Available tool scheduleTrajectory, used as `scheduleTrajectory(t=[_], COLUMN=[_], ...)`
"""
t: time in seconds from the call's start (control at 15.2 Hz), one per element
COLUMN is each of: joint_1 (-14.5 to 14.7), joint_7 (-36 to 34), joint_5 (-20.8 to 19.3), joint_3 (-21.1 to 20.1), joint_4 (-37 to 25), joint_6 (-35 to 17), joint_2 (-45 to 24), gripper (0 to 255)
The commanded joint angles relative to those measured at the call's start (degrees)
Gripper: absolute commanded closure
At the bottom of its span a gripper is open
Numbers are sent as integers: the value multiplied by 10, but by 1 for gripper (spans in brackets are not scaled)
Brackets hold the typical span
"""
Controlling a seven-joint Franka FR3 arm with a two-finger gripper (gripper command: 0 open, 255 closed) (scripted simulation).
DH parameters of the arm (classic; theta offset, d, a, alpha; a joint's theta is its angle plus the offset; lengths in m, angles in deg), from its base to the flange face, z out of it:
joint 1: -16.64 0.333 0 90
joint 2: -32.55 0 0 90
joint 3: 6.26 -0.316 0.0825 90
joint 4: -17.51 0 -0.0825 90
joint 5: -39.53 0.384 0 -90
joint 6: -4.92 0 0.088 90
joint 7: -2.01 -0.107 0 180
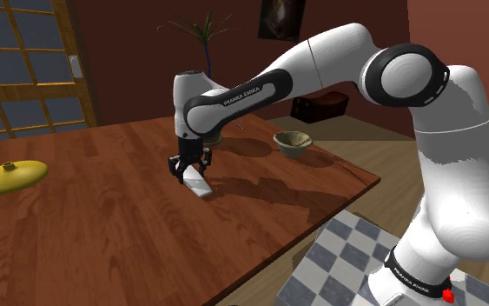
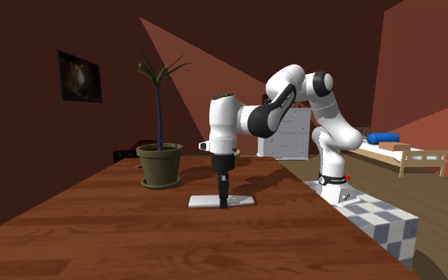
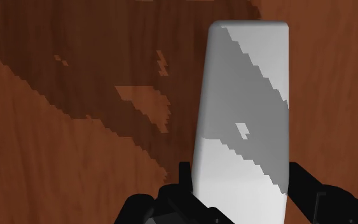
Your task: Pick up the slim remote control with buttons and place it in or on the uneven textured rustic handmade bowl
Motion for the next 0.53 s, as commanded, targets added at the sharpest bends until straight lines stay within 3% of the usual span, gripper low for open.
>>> scheduleTrajectory(t=[0.0, 0.46], joint_1=[0, -1], joint_7=[1, 5], joint_5=[2, 9], joint_3=[-1, -5], joint_4=[-5, -30], joint_6=[10, 55], joint_2=[6, 26], gripper=[255, 255])
